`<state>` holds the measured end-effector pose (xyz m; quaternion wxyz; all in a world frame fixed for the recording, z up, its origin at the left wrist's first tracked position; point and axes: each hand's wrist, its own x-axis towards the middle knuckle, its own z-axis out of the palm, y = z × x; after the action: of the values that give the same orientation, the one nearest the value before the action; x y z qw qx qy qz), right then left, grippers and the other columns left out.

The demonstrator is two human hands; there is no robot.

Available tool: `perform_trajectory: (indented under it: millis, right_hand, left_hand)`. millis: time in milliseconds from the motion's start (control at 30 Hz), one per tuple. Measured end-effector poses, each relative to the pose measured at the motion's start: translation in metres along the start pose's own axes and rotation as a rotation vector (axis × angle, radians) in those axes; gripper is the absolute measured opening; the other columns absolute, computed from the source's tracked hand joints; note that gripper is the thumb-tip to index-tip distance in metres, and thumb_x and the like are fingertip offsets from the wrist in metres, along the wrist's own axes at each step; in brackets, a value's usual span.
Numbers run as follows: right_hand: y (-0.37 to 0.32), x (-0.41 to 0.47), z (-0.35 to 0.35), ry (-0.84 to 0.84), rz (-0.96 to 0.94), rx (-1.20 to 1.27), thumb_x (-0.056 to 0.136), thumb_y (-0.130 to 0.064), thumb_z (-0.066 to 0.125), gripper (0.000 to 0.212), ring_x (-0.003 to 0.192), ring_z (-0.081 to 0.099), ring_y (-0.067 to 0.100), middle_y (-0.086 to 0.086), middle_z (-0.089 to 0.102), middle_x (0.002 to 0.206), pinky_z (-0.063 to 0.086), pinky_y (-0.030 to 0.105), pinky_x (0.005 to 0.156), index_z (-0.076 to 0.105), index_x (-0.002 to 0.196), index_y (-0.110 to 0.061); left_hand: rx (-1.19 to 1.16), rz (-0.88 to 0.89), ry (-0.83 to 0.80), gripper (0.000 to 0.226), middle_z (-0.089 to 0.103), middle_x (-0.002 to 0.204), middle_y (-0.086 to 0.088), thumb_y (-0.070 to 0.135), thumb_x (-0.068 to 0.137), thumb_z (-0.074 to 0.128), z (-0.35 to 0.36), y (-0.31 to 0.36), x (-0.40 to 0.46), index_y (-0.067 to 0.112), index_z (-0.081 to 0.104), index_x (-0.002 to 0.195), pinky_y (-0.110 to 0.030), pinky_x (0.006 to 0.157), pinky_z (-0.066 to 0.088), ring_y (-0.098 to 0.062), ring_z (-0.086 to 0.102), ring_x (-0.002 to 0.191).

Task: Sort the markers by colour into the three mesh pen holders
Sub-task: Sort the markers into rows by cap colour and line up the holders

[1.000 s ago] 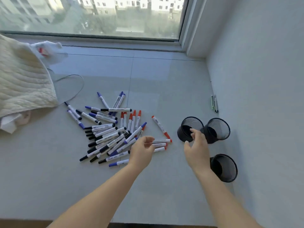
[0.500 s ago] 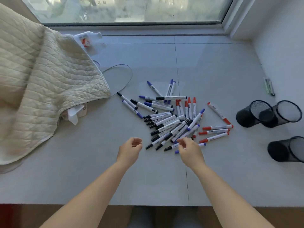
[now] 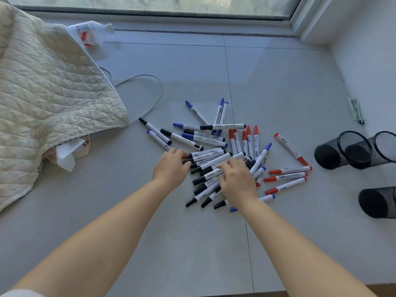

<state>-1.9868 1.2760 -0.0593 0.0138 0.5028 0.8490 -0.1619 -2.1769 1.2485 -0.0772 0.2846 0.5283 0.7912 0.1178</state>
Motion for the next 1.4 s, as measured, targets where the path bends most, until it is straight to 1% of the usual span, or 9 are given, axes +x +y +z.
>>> perform_trajectory:
  millis: [267, 600, 800, 900, 1000, 1067, 1200, 1300, 1400]
  right_hand:
    - [0.011, 0.038, 0.007, -0.139, -0.259, -0.219, 0.093, -0.018, 0.041, 0.041, 0.126, 0.033, 0.024, 0.002, 0.043, 0.136, 0.027, 0.037, 0.102, 0.040, 0.134, -0.019]
    - [0.022, 0.064, 0.014, -0.205, -0.365, -0.290, 0.090, -0.008, 0.034, 0.030, 0.117, 0.038, 0.026, 0.009, 0.048, 0.122, 0.032, 0.036, 0.095, 0.047, 0.117, -0.009]
    - [0.031, 0.067, 0.019, -0.096, -0.391, -0.168, 0.084, -0.006, 0.019, 0.038, 0.105, 0.044, 0.028, 0.011, 0.053, 0.110, 0.034, 0.035, 0.087, 0.049, 0.106, -0.007]
    - [0.035, 0.063, 0.010, -0.031, -0.393, -0.111, 0.085, -0.001, 0.037, 0.023, 0.095, 0.051, 0.030, 0.012, 0.057, 0.103, 0.037, 0.036, 0.083, 0.051, 0.103, -0.005]
    - [0.025, 0.055, -0.007, 0.083, -0.397, 0.029, 0.068, 0.006, 0.067, 0.021, 0.064, 0.056, 0.030, 0.014, 0.059, 0.075, 0.044, 0.036, 0.059, 0.055, 0.085, 0.000]
    - [0.016, 0.043, -0.017, 0.150, -0.367, 0.158, 0.061, 0.006, 0.074, 0.028, 0.052, 0.053, 0.027, 0.013, 0.058, 0.066, 0.043, 0.031, 0.049, 0.055, 0.080, 0.001]
    - [-0.009, 0.018, -0.022, 0.112, -0.221, 0.346, 0.080, -0.012, 0.068, 0.021, 0.053, 0.045, 0.021, 0.009, 0.057, 0.068, 0.039, 0.030, 0.048, 0.052, 0.092, -0.002]
    - [-0.040, 0.004, -0.014, -0.091, 0.052, 0.564, 0.087, -0.032, 0.060, 0.022, 0.054, 0.045, 0.016, -0.004, 0.050, 0.065, 0.032, 0.028, 0.047, 0.044, 0.088, -0.017]
    - [-0.075, -0.008, 0.007, -0.300, 0.357, 0.881, 0.085, -0.033, 0.060, 0.020, 0.060, 0.056, 0.018, -0.002, 0.052, 0.071, 0.040, 0.026, 0.046, 0.043, 0.079, -0.024]
  left_hand:
    - [0.316, 0.167, 0.024, 0.037, 0.051, 0.117, 0.001, 0.044, 0.089, 0.050, 0.017, 0.002, 0.023, 0.023, 0.050, 0.119, -0.033, 0.086, 0.039, -0.020, 0.043, 0.112]
    - [0.462, 0.208, -0.068, 0.028, 0.052, 0.113, -0.004, 0.033, 0.092, 0.044, 0.029, 0.010, 0.038, 0.014, 0.045, 0.113, -0.033, 0.080, 0.037, -0.023, 0.049, 0.105]
    - [0.386, 0.161, -0.101, 0.019, 0.054, 0.101, -0.007, 0.027, 0.092, 0.043, 0.027, 0.017, 0.036, 0.011, 0.044, 0.101, -0.032, 0.067, 0.033, -0.028, 0.053, 0.089]
    - [0.254, 0.087, -0.084, 0.015, 0.049, 0.072, -0.004, 0.026, 0.094, 0.039, 0.018, 0.017, 0.023, 0.012, 0.034, 0.089, -0.032, 0.049, 0.028, -0.028, 0.046, 0.060]
    - [0.118, 0.034, -0.094, 0.020, 0.042, 0.063, 0.000, 0.030, 0.096, 0.037, 0.003, 0.014, 0.001, 0.014, 0.029, 0.087, -0.033, 0.050, 0.031, -0.026, 0.041, 0.056]
    - [0.095, -0.005, -0.104, 0.020, 0.040, 0.064, 0.002, 0.031, 0.097, 0.036, -0.011, 0.009, -0.016, 0.016, 0.028, 0.088, -0.034, 0.052, 0.031, -0.023, 0.039, 0.056]
    - [0.110, -0.083, -0.162, 0.020, 0.042, 0.067, 0.000, 0.032, 0.098, 0.035, -0.039, -0.012, -0.056, 0.016, 0.030, 0.087, -0.034, 0.051, 0.027, -0.023, 0.039, 0.059]
    - [0.051, -0.164, -0.183, 0.024, 0.042, 0.068, 0.000, 0.036, 0.097, 0.037, -0.053, -0.039, -0.082, 0.020, 0.028, 0.082, -0.033, 0.055, 0.028, -0.024, 0.039, 0.063]
    - [-0.021, -0.277, -0.134, 0.032, 0.042, 0.064, -0.002, 0.038, 0.096, 0.039, -0.051, -0.066, -0.104, 0.023, 0.025, 0.072, -0.033, 0.052, 0.025, -0.023, 0.038, 0.059]
